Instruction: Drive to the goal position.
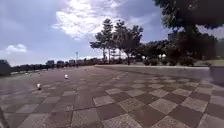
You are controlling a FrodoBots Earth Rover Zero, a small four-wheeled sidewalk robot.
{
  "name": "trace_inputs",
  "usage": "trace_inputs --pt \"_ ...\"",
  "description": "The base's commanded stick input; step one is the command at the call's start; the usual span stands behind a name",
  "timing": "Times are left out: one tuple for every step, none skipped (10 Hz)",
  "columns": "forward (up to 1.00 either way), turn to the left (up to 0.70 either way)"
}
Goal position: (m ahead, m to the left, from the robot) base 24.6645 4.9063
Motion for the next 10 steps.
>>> trace_inputs --pt "0.45 0.00" --pt "0.45 0.00" --pt "0.45 0.00" --pt "0.45 0.00" --pt "0.45 0.00" --pt "0.45 0.00" --pt "0.45 0.00" --pt "0.45 -0.03" --pt "0.45 -0.12" --pt "0.45 -0.20"
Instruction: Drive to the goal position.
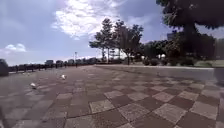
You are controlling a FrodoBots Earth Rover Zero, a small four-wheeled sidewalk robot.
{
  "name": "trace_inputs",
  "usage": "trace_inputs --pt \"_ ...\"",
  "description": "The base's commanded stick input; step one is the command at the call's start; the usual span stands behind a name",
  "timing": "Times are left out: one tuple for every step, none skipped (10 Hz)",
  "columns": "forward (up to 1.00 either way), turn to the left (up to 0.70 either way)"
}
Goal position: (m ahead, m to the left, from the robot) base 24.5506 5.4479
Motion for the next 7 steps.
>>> trace_inputs --pt "0.45 -0.01" --pt "0.45 0.00" --pt "0.45 0.00" --pt "0.45 0.00" --pt "0.45 0.00" --pt "0.45 0.00" --pt "0.45 0.00"
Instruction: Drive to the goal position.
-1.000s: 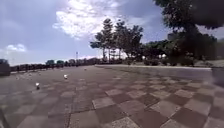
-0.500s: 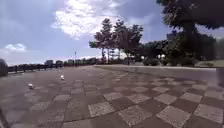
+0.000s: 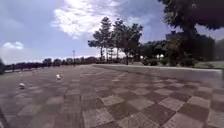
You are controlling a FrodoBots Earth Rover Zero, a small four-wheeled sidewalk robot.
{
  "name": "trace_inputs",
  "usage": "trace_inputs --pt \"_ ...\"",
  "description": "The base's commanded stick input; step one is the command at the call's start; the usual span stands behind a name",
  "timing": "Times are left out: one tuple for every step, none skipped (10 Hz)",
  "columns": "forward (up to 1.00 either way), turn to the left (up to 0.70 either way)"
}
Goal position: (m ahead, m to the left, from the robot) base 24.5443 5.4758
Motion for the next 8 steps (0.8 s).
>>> trace_inputs --pt "0.45 0.00" --pt "0.45 0.00" --pt "0.45 0.00" --pt "0.45 0.00" --pt "0.45 0.00" --pt "0.45 0.00" --pt "0.45 0.00" --pt "0.45 0.00"
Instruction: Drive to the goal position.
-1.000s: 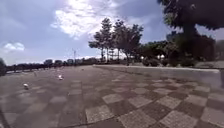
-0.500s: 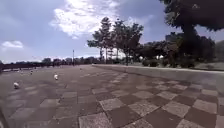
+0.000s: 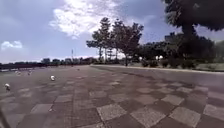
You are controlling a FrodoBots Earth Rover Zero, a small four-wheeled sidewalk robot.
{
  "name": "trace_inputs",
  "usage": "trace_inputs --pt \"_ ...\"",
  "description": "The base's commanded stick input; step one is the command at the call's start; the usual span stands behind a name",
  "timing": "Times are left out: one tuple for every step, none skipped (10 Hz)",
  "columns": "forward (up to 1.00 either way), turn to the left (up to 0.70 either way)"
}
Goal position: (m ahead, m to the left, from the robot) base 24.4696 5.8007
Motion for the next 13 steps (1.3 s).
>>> trace_inputs --pt "0.45 0.00" --pt "0.45 0.12" --pt "0.45 0.23" --pt "0.45 0.27" --pt "0.45 0.27" --pt "0.45 0.27" --pt "0.45 0.00" --pt "0.45 0.00" --pt "0.45 0.00" --pt "0.45 0.00" --pt "0.45 0.00" --pt "0.45 0.00" --pt "0.45 0.00"
